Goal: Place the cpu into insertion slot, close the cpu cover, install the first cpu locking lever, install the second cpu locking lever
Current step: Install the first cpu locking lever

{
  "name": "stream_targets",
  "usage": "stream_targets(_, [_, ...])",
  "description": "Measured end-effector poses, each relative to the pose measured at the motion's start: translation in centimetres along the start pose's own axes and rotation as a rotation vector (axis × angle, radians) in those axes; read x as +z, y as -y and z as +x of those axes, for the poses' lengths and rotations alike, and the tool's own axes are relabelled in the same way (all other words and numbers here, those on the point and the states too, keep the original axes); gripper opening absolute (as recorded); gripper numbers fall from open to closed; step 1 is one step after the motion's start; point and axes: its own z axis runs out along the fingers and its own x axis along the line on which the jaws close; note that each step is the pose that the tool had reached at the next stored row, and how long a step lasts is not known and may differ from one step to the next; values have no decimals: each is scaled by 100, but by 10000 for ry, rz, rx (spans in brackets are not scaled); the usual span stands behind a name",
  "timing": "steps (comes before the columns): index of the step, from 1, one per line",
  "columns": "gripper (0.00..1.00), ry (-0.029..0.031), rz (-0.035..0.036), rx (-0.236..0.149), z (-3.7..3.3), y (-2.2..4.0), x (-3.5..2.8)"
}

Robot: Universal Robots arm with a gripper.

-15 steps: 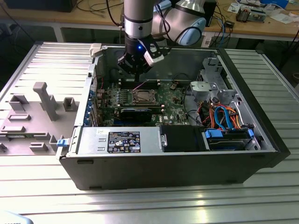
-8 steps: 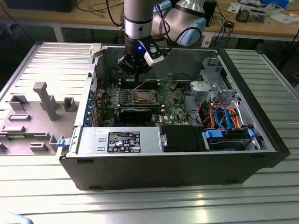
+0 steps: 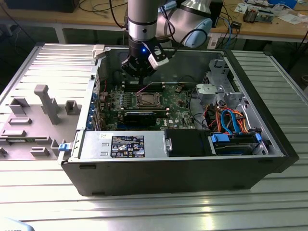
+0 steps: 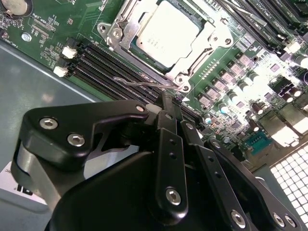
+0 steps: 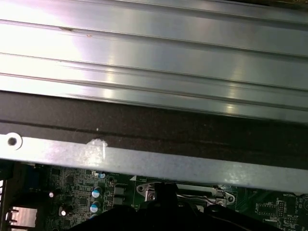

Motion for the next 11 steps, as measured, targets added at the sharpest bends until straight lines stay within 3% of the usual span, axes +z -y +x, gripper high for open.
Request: stream_targets(11, [11, 1, 0, 0, -7, -7, 30])
